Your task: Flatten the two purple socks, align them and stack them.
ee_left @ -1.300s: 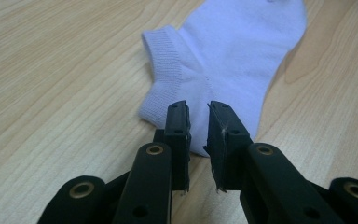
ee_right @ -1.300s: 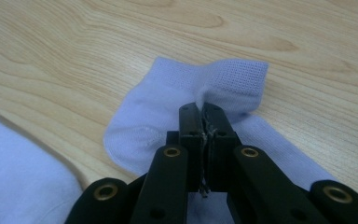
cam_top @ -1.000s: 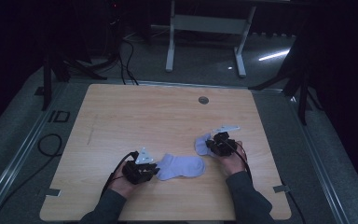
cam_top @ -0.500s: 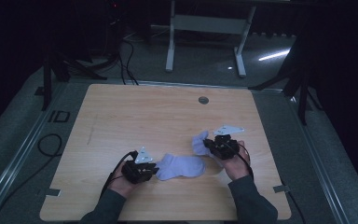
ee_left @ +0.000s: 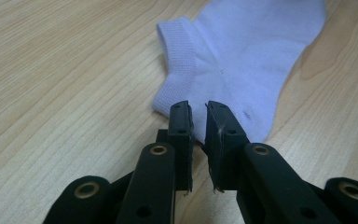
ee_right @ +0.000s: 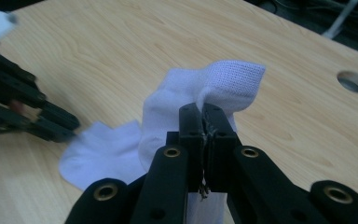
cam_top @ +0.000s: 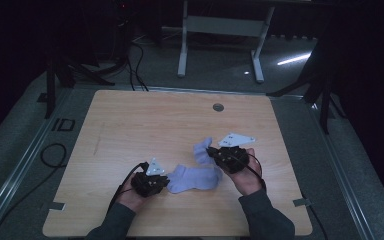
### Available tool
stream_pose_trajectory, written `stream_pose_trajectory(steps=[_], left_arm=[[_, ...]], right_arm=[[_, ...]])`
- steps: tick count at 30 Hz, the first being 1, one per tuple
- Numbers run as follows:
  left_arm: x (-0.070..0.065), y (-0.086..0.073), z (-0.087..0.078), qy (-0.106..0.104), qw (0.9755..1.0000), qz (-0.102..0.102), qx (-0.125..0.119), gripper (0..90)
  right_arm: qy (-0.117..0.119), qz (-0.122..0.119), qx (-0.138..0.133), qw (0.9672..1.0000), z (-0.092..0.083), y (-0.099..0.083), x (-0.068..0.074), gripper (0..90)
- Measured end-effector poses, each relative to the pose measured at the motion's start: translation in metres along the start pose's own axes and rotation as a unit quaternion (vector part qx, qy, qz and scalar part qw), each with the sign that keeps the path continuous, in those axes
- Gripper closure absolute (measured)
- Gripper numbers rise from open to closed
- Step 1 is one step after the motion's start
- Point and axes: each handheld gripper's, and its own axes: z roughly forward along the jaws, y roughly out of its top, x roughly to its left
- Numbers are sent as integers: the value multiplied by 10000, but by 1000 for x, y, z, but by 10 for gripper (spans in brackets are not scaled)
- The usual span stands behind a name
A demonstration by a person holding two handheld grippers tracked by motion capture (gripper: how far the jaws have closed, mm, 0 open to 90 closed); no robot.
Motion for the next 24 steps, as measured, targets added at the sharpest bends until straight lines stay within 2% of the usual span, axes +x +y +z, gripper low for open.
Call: stream_pose_trajectory(steps=[5, 11, 17, 24], left_arm=[[2, -1, 0, 57, 10000, -76, 19, 820], [2, -1, 5, 126, 9998, -56, 123, 834], [1, -1, 8, 190, 9997, -14, 173, 841], [-1, 1, 9, 278, 9994, 31, 191, 850]], right_arm=[[143, -165, -38, 9998, 4, 8, 13, 874], [343, -265, 150, 9989, 22, 5, 27, 873], [592, -230, 340, 9974, 38, -4, 38, 873], [903, -76, 568, 9943, 52, -13, 43, 872]])
